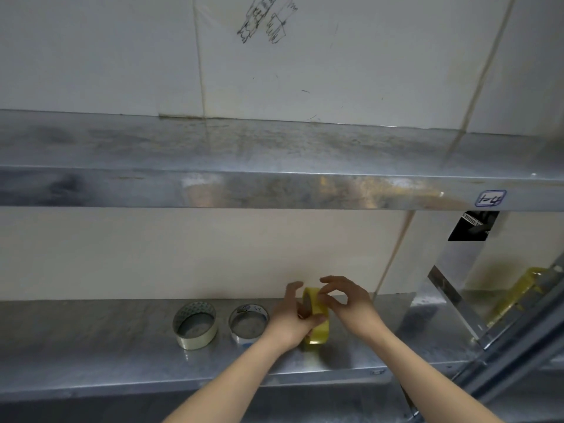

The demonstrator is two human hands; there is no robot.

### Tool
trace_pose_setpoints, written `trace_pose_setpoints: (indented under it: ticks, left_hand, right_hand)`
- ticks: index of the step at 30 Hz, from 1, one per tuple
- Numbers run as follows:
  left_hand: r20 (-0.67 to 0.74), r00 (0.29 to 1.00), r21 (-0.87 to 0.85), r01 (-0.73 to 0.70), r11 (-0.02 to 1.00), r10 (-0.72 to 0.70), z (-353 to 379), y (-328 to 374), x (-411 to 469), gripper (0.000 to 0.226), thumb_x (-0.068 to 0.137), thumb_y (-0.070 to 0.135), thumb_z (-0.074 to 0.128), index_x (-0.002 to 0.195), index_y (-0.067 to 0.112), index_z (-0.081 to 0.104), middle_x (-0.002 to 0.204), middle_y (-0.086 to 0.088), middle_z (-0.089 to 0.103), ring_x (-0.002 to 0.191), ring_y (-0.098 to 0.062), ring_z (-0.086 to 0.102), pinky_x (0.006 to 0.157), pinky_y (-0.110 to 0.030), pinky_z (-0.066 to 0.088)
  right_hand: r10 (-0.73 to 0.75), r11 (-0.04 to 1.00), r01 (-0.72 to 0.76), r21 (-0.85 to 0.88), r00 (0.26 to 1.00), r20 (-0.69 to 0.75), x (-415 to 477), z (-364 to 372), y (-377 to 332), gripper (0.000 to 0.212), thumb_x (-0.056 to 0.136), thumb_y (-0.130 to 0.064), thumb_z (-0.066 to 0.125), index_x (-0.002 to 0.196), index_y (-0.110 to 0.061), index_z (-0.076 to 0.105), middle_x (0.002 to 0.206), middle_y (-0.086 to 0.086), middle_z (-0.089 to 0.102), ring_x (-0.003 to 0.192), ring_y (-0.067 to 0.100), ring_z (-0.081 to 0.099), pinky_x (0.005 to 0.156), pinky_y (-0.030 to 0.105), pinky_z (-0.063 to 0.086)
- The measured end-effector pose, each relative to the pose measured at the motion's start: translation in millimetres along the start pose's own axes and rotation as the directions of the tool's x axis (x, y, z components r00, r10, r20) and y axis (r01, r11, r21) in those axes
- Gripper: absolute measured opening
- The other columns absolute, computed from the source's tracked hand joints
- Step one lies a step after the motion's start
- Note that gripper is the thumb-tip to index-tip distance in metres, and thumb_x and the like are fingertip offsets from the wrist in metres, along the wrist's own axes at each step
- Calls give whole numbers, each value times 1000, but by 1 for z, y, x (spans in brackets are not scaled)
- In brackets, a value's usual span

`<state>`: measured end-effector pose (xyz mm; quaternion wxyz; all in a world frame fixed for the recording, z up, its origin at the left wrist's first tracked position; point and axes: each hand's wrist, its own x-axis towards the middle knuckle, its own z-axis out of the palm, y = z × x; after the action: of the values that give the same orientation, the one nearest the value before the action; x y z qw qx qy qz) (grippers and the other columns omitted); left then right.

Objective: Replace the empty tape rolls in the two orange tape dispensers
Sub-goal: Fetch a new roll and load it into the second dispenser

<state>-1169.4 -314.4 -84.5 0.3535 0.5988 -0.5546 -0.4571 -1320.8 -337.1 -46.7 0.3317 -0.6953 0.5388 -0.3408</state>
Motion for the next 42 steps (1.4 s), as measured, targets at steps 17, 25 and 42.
trace_pose_setpoints:
  ticks: [17,25,42]
  left_hand:
    - [-14,981,92,-191,977,193,-5,0,-16,53,81,48,74,119,36,40,122,15,59,120,-3,57,88,-6,43]
    - [54,976,124,-214,969,209,-36,11,-32,69,72,26,88,126,25,44,130,2,49,117,-9,53,80,-4,45]
    - [-345,921,28,-180,983,178,-267,-55,-233,9,96,35,60,104,39,57,110,5,66,108,-13,61,97,-31,46]
  right_hand:
    - [-11,1000,11,-15,1000,-16,10,-6,-26,21,84,-14,64,71,-30,64,78,-7,71,76,10,67,77,32,54]
    - [-149,978,169,-125,977,155,-3,-2,-68,16,81,-26,65,71,-39,63,79,-19,69,70,0,65,71,21,51]
    - [-527,849,500,171,824,207,-84,209,-283,4,81,-6,68,78,-6,70,74,12,73,60,-2,62,63,11,45]
